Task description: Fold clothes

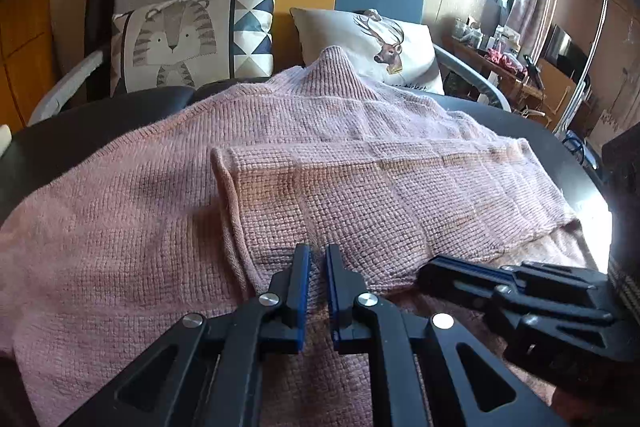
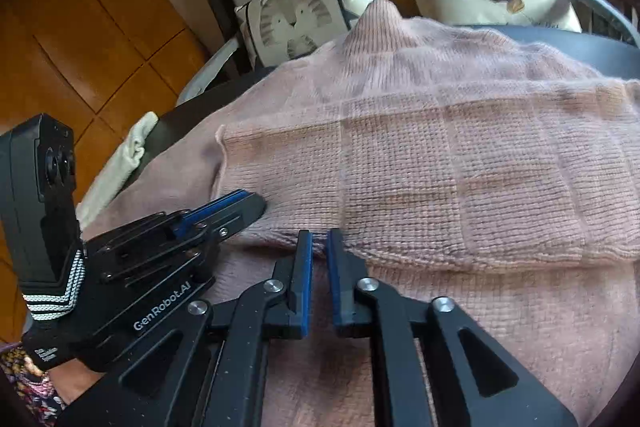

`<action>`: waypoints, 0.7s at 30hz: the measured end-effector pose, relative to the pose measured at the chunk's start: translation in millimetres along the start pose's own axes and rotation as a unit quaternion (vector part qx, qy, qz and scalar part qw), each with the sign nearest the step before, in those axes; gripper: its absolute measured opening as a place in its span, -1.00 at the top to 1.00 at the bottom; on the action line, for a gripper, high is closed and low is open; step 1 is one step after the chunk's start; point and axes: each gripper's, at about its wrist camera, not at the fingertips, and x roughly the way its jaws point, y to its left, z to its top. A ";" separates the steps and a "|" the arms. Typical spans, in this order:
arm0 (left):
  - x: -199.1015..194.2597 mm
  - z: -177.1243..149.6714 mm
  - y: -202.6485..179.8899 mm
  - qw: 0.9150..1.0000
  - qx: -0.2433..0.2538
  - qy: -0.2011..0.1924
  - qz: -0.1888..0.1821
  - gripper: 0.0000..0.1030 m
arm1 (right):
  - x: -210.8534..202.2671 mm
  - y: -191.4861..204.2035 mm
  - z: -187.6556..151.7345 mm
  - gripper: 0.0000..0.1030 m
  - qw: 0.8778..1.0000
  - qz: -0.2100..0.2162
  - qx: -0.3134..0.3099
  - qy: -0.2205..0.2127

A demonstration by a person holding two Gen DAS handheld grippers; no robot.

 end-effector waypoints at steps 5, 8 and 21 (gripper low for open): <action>0.1 -1.5 5.0 1.000 -0.015 0.000 -0.016 0.83 | -31.2 -50.4 -9.6 0.92 0.997 -0.044 0.058 -0.016; 0.2 -1.3 4.6 1.000 -0.014 -0.001 -0.015 0.83 | -57.9 -77.1 -8.5 0.82 0.993 -0.010 0.112 -0.039; 1.2 -1.9 5.2 1.000 -0.012 -0.004 -0.014 0.83 | -114.2 -197.4 -7.7 0.94 0.970 -0.150 0.169 -0.092</action>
